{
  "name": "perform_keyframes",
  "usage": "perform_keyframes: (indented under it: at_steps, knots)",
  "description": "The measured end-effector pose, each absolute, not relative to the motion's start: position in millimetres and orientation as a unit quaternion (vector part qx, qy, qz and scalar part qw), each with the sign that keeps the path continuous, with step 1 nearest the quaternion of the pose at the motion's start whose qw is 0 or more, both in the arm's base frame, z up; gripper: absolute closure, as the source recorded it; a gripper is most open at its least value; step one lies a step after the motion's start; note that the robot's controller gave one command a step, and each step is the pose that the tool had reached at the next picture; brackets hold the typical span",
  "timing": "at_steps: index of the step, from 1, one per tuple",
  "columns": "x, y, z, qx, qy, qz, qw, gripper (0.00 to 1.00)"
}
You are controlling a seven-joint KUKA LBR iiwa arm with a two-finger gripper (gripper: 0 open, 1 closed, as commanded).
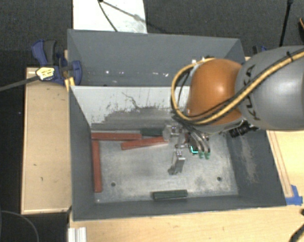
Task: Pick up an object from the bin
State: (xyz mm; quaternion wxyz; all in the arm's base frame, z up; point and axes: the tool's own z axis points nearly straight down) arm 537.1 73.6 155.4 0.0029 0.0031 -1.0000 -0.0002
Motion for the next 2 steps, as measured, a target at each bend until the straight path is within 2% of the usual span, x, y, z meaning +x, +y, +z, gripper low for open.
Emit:
perform_keyframes:
  at_steps: [1,2]
  knots:
    - [587.2,97.5,86.5,0.082,-0.997,-0.001,-0.001,0.00]
    - [592.3,167.6,106.6,0.112,-0.994,-0.002,-0.003,0.00]
